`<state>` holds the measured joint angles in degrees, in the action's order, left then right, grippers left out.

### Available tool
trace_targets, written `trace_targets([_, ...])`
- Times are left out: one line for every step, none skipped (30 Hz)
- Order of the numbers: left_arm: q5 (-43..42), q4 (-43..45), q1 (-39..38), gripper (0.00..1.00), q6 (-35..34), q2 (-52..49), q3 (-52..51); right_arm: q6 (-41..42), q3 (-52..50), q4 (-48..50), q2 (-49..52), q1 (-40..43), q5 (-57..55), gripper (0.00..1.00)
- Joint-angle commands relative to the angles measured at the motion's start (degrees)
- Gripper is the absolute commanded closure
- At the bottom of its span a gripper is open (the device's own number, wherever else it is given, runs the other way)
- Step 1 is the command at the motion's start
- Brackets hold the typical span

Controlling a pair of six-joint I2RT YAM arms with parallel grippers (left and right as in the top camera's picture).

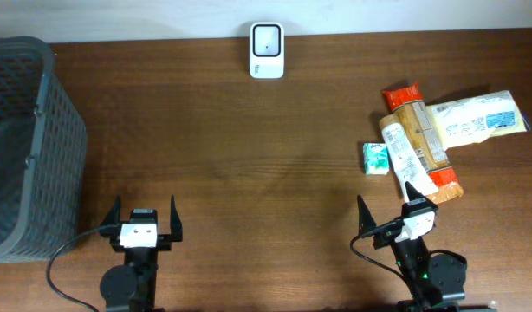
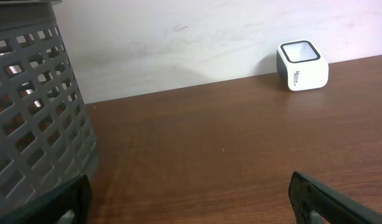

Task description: Scan the item barcode

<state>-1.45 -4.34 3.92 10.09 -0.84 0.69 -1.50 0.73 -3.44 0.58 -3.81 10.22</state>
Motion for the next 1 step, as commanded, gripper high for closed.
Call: trace_targets([0.6,-0.4,-0.1,0.01,0.7,0.5,-0.2,0.4,-0.4,-0.2,-0.4,-0.3,0.1,0.01])
